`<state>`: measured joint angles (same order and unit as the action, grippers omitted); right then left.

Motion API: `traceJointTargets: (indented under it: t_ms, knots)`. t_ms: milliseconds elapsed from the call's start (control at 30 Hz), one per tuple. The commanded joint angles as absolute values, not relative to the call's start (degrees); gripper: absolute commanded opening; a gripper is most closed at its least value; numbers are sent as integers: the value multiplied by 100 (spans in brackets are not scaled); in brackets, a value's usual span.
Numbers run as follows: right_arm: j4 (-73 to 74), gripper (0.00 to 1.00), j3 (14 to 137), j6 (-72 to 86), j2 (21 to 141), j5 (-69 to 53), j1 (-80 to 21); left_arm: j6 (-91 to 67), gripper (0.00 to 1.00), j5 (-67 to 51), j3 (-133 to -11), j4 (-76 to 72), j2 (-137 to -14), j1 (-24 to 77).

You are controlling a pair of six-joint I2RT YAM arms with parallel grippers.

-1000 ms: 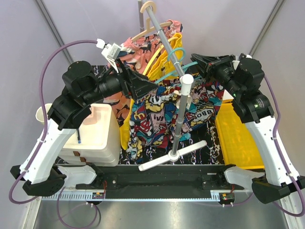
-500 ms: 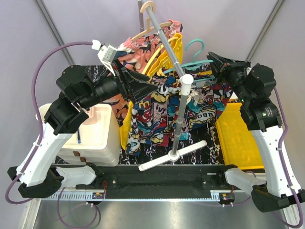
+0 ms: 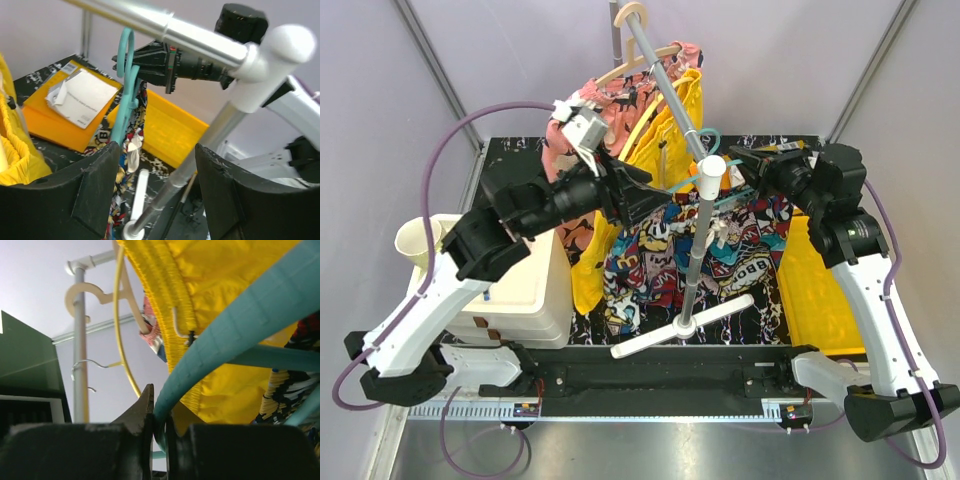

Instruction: Remove the shorts from the hanger

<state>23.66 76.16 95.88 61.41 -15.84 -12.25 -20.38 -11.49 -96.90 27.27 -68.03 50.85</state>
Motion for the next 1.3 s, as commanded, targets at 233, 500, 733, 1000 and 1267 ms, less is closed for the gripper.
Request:
traceJointTargets:
  t_ms: [233, 500, 733, 1000, 1267]
  knots:
    - [2039, 0, 7409, 9185, 5915, -2408, -1213, -1468, 56, -299, -9615, 2584, -7373, 5343]
    - [2039, 0, 7453, 9158, 5880, -2452, -1213, -1283, 52, -17, -9721, 2716, -7673, 5475]
    - [1995, 0, 7593, 9185, 5950, -2531, -1230, -1310, 50, -79, -9738, 2769, -7831, 5511]
    - [1960, 0, 7612, 9185, 5933, -2505, -1318, -1371, 16, -62, -9879, 2769, -7928, 5511]
    - [1969, 39, 7436, 8667, 5854, -2347, -1327, -1582, 0, 412, -9888, 2856, -7831, 5511]
